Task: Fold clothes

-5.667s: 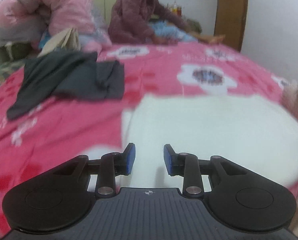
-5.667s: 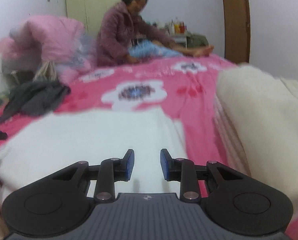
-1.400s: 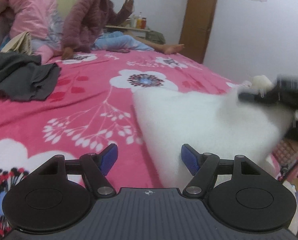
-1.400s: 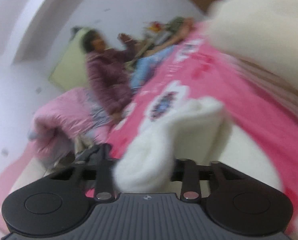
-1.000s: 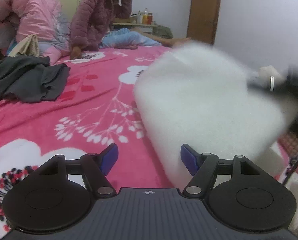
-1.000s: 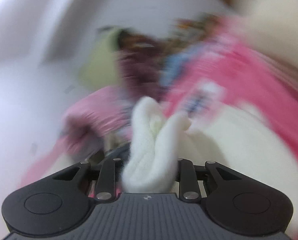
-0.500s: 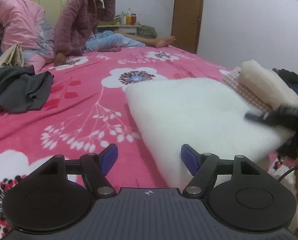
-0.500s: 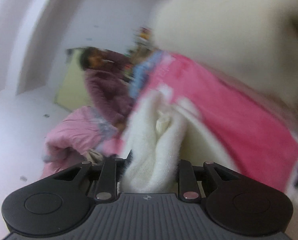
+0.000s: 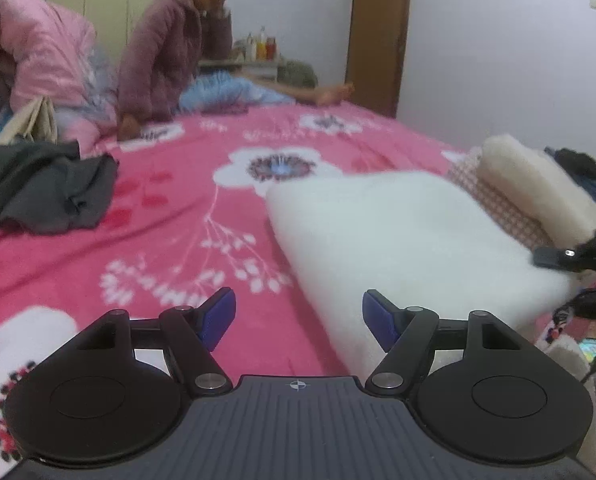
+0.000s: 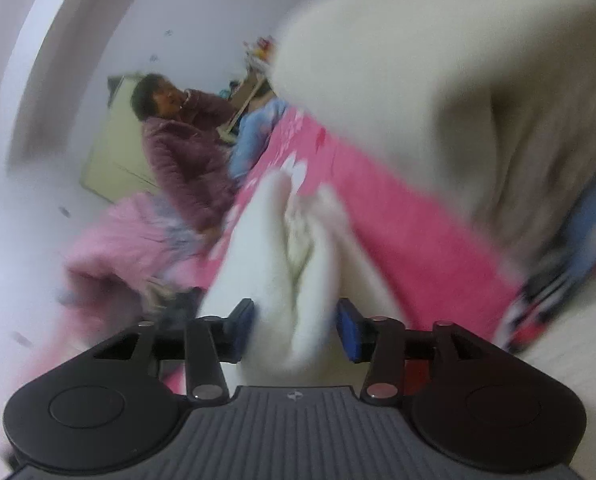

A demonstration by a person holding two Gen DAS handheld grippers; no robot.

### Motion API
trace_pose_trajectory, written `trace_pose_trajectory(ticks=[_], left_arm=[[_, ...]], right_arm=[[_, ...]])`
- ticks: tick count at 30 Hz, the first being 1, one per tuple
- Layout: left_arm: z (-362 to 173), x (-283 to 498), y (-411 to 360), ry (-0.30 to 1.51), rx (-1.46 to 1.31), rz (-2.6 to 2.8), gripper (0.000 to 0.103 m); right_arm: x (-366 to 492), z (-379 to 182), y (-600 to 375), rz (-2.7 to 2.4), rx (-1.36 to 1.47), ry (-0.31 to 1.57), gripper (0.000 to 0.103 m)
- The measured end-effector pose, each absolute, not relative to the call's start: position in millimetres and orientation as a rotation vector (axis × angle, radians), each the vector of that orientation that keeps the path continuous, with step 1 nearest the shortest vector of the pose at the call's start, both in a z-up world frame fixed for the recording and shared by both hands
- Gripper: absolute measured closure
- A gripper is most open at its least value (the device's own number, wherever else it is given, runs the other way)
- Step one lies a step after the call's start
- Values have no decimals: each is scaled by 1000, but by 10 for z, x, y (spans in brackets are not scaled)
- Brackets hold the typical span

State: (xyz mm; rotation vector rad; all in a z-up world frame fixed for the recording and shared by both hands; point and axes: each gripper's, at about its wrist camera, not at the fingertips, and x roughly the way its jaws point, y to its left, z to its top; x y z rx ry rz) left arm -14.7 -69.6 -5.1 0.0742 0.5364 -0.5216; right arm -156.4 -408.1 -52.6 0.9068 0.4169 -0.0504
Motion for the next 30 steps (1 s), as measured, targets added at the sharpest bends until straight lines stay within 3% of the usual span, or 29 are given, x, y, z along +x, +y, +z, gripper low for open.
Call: trace_pose_trajectory(ticks=[7, 9, 14, 20, 30], left_arm=[[-17, -278, -567, 525, 68, -621, 32], [-48, -347, -578, 536, 90, -681, 32], [-289, -401, -797, 567, 168, -721, 32], [-539, -369, -1169, 558, 286, -617, 32], [-617, -214, -858, 662, 122, -522, 25]], right_arm=[[-1860, 191, -3594, -27, 512, 281, 60], [-1691, 213, -3409, 20, 426, 319, 61], [-1048, -357, -3101, -50, 212, 610, 71], [-956, -327, -3101, -60, 237, 611, 71], [-965, -318, -3187, -43, 232, 631, 72]])
